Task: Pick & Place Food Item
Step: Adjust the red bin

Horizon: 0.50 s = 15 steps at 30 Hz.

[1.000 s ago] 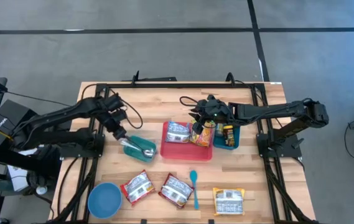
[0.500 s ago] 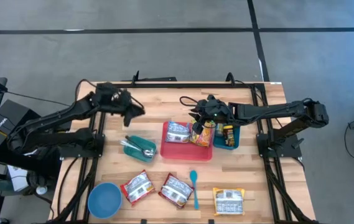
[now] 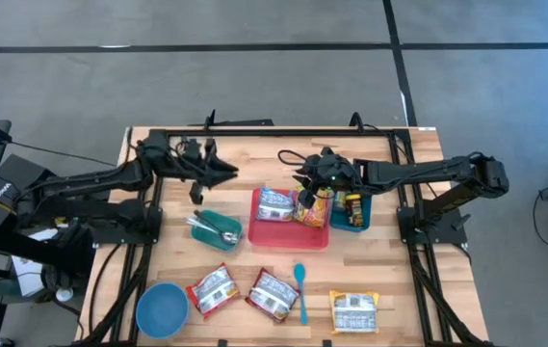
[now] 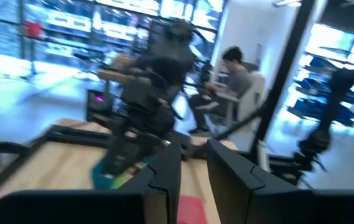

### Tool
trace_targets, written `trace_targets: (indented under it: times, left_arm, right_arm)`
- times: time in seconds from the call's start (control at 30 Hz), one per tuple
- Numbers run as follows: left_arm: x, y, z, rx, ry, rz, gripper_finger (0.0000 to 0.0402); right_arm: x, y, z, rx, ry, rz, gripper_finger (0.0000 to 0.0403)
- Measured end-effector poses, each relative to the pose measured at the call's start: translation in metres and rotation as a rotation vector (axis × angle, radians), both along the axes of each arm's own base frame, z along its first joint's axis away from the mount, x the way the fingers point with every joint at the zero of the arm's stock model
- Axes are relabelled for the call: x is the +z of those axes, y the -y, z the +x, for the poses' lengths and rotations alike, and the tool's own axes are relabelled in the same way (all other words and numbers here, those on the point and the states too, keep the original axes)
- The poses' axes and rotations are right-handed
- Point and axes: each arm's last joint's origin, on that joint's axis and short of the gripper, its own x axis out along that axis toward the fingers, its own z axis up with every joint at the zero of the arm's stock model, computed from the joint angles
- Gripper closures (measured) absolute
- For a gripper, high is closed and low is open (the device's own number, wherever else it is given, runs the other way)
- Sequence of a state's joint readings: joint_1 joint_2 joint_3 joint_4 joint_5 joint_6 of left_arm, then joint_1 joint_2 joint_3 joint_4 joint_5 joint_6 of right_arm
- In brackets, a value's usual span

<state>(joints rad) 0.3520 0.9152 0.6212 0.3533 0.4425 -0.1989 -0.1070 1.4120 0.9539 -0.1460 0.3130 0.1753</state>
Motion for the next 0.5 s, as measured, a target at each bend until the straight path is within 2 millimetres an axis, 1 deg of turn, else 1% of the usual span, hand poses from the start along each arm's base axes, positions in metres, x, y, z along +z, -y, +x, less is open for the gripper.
trace_targets:
  times: [0.27,0.5]
  left_arm:
    - [-0.014,0.031,0.022,-0.165,-0.065,-0.003,0.0329]
    - [-0.028,0.060,0.036,-0.300,-0.119,0.045,0.0329]
  right_arm:
    - [-0.004,-0.004,-0.003,0.011,-0.055,0.009,0.0322]
    - [-0.007,-0.018,-0.003,0.021,-0.061,0.061,0.0322]
